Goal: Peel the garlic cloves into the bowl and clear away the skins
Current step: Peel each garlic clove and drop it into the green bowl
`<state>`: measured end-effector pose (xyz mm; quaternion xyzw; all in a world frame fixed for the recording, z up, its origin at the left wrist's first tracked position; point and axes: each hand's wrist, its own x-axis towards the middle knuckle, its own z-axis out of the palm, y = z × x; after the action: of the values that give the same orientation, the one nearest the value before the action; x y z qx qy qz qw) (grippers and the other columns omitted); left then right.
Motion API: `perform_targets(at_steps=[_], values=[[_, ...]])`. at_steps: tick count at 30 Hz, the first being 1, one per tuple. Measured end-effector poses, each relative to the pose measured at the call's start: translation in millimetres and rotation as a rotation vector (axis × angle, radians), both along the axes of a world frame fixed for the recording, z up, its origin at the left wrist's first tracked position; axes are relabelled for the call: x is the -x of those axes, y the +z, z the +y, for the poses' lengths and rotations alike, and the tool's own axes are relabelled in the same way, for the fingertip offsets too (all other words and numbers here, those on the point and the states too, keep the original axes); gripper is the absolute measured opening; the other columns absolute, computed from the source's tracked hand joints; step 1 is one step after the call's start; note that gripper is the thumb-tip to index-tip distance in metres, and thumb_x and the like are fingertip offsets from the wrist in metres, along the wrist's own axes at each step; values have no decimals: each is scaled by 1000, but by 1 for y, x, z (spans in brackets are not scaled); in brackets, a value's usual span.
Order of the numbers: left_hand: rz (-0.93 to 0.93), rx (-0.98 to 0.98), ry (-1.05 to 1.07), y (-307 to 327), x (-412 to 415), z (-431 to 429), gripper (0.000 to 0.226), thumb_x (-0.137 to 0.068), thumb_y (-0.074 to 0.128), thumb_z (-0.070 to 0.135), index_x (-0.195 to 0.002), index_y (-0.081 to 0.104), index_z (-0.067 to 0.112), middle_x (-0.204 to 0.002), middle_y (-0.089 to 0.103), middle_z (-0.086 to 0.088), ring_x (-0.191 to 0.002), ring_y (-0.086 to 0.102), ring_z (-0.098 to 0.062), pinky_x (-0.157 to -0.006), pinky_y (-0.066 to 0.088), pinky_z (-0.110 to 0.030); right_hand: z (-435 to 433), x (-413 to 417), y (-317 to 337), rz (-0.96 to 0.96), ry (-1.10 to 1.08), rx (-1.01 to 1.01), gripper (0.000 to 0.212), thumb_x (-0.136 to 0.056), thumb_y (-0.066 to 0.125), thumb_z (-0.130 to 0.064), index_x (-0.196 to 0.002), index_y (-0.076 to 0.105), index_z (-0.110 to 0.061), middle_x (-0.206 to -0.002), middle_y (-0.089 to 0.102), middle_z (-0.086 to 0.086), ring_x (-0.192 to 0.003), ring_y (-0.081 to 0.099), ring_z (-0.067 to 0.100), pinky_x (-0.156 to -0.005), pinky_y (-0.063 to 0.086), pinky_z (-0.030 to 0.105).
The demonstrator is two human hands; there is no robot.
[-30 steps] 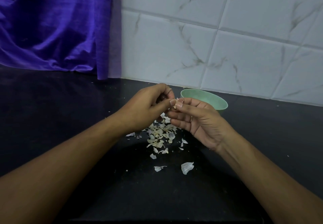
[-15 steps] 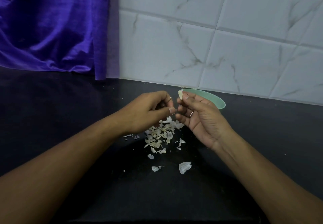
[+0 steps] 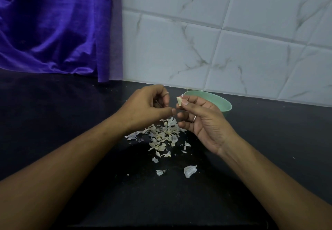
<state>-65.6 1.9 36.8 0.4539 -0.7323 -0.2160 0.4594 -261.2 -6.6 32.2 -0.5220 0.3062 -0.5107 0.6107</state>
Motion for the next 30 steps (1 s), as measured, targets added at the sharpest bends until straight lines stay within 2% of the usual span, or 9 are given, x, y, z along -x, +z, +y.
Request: perform_targets(at_steps=[2,4,9,12,16,21,24,27,30], values=[[108,-35,-55,0,3,0,18,-88,82,19,-98,68,15,-81,70,-3,-66,67,-14,-63,58,-35,0,0,-1,29,8,24,22,-88,72,-13,-109,68,-8,-97,75,12,-68,66,14,-58,59,27],[155,-30,-87,1,4,1,17,-90,80,23,-104,72,17,-90,74,-8,-76,72,-27,-65,61,-38,0,0,-3,53,13,46,24,-85,73,-16,-107,66,-7,-100,77,9,-68,68,15,-59,60,27],[194,-32,-88,1,4,1,9,-92,78,19,-99,75,14,-93,76,-14,-87,73,-37,-68,62,-38,0,3,-3,126,-10,117,17,-93,71,-10,-107,66,-2,-103,78,14,-69,72,20,-63,63,31],[283,-79,-66,1,2,0,8,-95,75,16,-98,72,10,-95,74,-18,-87,75,-34,-72,64,-49,1,3,-2,232,-63,221,16,-99,66,-18,-104,69,-3,-95,77,16,-69,73,24,-65,63,35],[356,-127,-15,2,-1,-2,8,-95,74,14,-98,70,9,-100,73,-21,-81,75,-24,-71,62,-45,2,0,-3,334,-120,321,30,-104,59,-28,-96,75,-3,-95,77,12,-73,74,27,-65,64,38],[327,-127,6,1,2,-1,12,-94,75,15,-101,70,7,-94,74,-18,-78,76,-22,-68,64,-41,-1,2,-8,372,-124,442,3,-93,74,-6,-92,77,-7,-83,75,5,-76,70,19,-69,63,38],[324,-125,22,1,1,-1,12,-94,75,14,-101,70,7,-94,74,-18,-78,77,-22,-68,64,-41,-2,2,-9,357,-127,466,15,-88,76,2,-97,76,-10,-86,77,4,-77,70,19,-75,63,41],[316,-121,30,2,1,0,11,-94,75,14,-101,70,8,-94,74,-18,-77,76,-22,-67,65,-40,-1,3,-9,359,-142,503,4,-89,79,-8,-92,77,-7,-85,76,11,-77,70,26,-81,61,54],[320,-128,31,2,2,0,12,-93,76,14,-101,70,8,-93,74,-17,-77,76,-22,-66,64,-39,-2,3,-9,355,-159,499,12,-84,81,0,-91,71,-2,-80,73,8,-73,67,25,-78,59,45]])
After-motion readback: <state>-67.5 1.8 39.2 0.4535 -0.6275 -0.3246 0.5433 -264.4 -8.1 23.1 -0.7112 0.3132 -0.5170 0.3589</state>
